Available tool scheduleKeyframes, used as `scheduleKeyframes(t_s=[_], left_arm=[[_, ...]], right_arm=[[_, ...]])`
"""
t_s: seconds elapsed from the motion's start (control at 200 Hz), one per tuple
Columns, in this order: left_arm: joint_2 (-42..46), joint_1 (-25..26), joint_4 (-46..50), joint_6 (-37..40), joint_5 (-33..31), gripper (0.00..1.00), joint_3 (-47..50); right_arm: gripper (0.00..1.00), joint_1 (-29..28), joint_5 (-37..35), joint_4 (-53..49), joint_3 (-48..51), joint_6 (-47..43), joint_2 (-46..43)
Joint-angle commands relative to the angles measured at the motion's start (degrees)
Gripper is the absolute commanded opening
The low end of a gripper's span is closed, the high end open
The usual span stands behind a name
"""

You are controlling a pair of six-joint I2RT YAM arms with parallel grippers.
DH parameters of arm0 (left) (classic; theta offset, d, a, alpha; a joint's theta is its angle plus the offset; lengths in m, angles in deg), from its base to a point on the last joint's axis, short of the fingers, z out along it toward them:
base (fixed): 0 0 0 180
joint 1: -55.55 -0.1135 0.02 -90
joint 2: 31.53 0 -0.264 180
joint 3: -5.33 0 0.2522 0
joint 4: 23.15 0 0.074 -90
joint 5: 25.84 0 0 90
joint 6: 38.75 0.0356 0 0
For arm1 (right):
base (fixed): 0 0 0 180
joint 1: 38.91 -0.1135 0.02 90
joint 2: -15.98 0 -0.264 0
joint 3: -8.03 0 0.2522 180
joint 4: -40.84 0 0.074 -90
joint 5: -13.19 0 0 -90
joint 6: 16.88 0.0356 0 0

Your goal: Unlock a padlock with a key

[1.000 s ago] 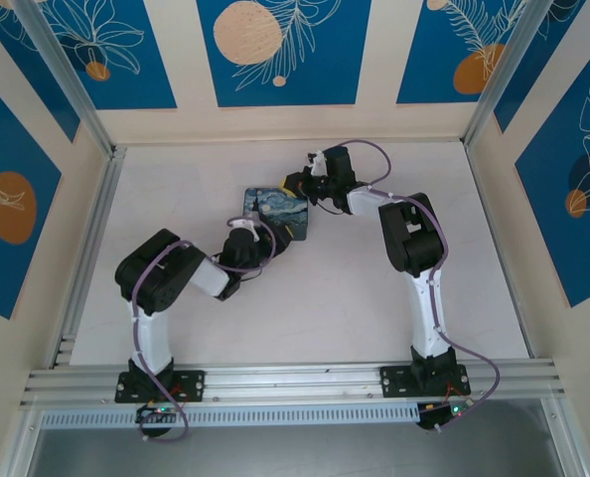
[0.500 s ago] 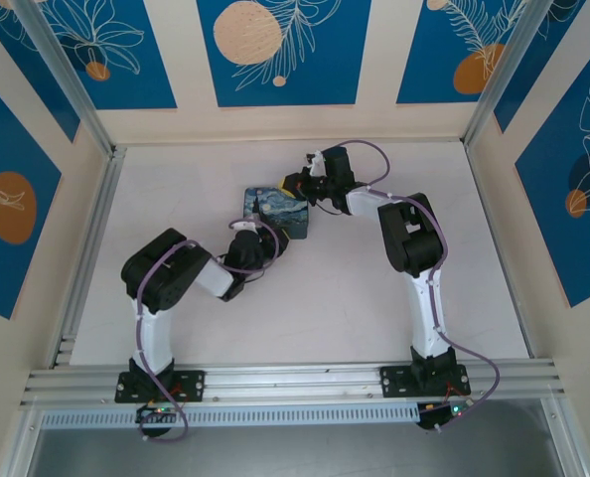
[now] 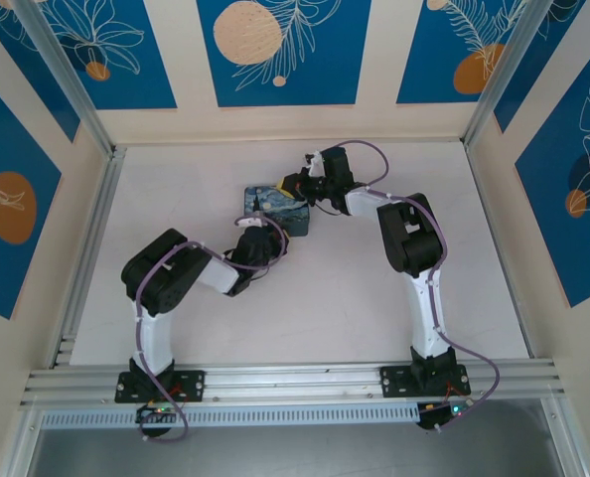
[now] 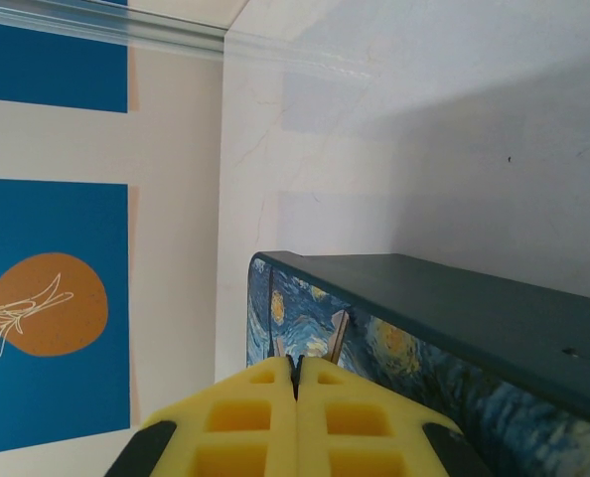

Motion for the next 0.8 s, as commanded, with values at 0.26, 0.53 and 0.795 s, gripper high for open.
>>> scheduleKeyframes(t_s=[0.26,0.53,0.795], left_arm=[[4.51,-1.67,22.7,0.34,13.44,0.0,-2.85],[7.72,-3.68,28.09,-2.53,24.47,0.0,-6.81],[7.85,-4.83,20.28,-12.6,30.21,0.0,-6.55]], right_arm=[[0.0,3.23,-0.44,-0.87,5.37,3.95,-4.33],[0.0,9.48,0.63,10.88,23.97,8.86,-18.17],[0.0,10.48,4.39,22.21,46.03,13.41,-31.54]])
